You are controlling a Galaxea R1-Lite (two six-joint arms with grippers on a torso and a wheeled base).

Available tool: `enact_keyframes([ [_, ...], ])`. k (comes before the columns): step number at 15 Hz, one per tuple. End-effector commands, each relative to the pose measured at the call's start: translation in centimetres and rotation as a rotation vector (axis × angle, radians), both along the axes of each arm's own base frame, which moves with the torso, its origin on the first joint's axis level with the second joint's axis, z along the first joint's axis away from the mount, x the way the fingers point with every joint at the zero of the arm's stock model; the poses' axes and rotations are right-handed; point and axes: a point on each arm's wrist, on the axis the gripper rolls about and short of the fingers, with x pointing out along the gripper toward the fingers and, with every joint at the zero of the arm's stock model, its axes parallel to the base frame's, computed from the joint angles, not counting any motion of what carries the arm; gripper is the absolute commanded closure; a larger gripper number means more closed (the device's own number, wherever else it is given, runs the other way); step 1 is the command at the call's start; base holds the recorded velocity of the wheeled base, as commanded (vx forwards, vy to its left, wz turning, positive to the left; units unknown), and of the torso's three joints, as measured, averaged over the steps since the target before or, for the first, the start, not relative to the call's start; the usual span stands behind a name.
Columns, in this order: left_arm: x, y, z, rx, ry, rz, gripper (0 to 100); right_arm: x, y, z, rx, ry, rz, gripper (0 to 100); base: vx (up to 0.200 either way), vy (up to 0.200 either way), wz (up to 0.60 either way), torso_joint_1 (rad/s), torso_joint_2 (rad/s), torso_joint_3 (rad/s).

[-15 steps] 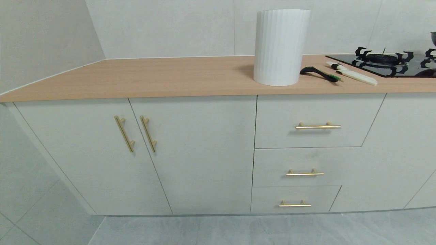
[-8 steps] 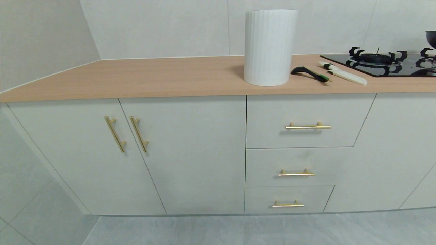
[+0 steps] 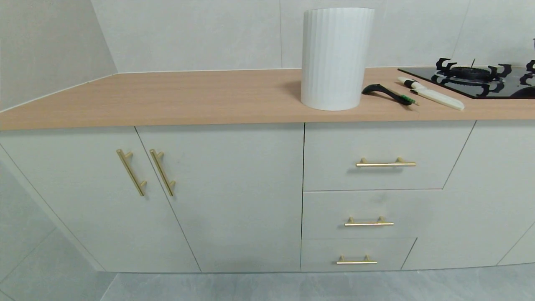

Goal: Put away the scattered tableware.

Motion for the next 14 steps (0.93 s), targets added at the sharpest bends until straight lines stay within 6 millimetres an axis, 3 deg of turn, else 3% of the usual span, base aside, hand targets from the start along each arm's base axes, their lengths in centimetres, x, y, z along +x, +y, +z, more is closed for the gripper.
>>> enact_keyframes([
  [1,0.0,0.0,0.0,0.000,-0.001,0.000,0,0.0,0.0,0.0,0.001,0.001,0.000,0,0.000,0.000,0.00,0.000,0.00,0.000],
  [10,0.0,0.0,0.0,0.000,0.000,0.000,0,0.0,0.0,0.0,-0.004,0.001,0.000,0,0.000,0.000,0.00,0.000,0.00,0.000],
  [13,0.0,0.0,0.0,0.002,-0.002,0.000,0,-0.5,0.0,2.2,0.022,-0.122,0.014,0,0.000,0.000,0.00,0.000,0.00,0.000],
  [14,0.0,0.0,0.0,0.000,-0.001,0.000,0,-0.4,0.1,2.0,0.021,-0.105,0.032,0,0.000,0.000,0.00,0.000,0.00,0.000],
])
